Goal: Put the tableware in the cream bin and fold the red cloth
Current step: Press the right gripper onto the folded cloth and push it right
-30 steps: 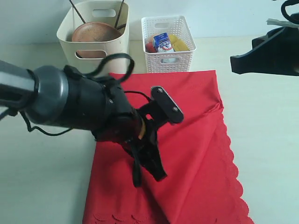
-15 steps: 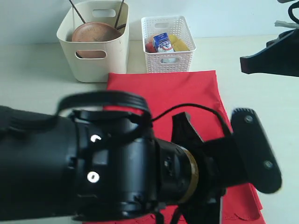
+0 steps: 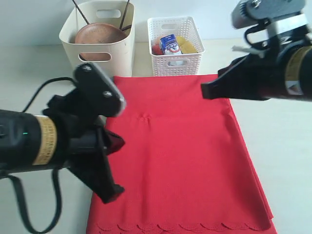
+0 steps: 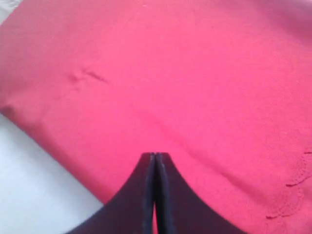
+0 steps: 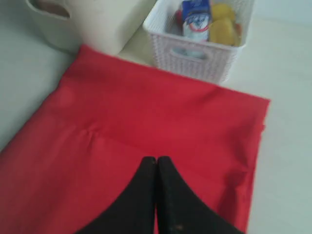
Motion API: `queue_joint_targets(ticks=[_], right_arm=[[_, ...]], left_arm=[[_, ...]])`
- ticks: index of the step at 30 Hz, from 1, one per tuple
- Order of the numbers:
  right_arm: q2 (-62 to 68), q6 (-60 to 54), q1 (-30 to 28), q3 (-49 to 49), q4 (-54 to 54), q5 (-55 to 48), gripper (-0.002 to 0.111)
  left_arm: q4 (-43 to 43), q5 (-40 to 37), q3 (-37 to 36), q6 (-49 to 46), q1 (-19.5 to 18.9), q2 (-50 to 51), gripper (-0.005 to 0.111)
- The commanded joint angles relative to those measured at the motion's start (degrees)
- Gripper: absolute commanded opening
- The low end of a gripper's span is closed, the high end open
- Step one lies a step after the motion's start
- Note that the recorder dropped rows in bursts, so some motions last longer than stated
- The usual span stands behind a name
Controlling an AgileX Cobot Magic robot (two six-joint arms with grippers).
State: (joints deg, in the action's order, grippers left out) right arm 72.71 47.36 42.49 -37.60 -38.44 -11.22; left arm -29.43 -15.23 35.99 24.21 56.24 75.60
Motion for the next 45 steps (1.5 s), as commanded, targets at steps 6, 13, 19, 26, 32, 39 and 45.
queue_joint_targets(ticks=[6, 13, 19, 26, 32, 39, 45], right_arm=[[23.4, -5.5, 0.2, -5.7, 5.5, 6.5, 0.0], [32.8, -7.2, 5.9, -11.0, 5.9, 2.3, 0.0], [34.9, -11.7, 8.2, -13.9, 6.7, -7.1, 0.0], [37.0, -13.9, 8.1, -13.8, 6.6, -16.7, 0.0], [38.7, -14.9, 8.1, -13.7, 6.3, -25.1, 0.0], [37.8, -14.6, 6.5, -11.4, 3.8, -35.1, 0.0], [35.2, -12.8, -2.1, -7.5, 1.9, -34.2, 0.0]], left_arm=[[-1.0, 3.7, -16.8, 5.8, -6.5, -26.2, 0.0], [-1.1, 3.7, -23.9, 7.3, -9.7, -45.8, 0.0], [-1.3, 3.7, -25.9, 7.3, -11.8, -54.3, 0.0], [-1.4, 3.8, -26.4, 7.3, -11.8, -56.0, 0.0], [-1.4, 3.8, -26.4, 7.3, -11.8, -56.0, 0.0], [-1.4, 3.7, -26.4, 7.3, -11.8, -56.0, 0.0], [-1.4, 3.7, -26.4, 7.6, -11.8, -56.0, 0.0]])
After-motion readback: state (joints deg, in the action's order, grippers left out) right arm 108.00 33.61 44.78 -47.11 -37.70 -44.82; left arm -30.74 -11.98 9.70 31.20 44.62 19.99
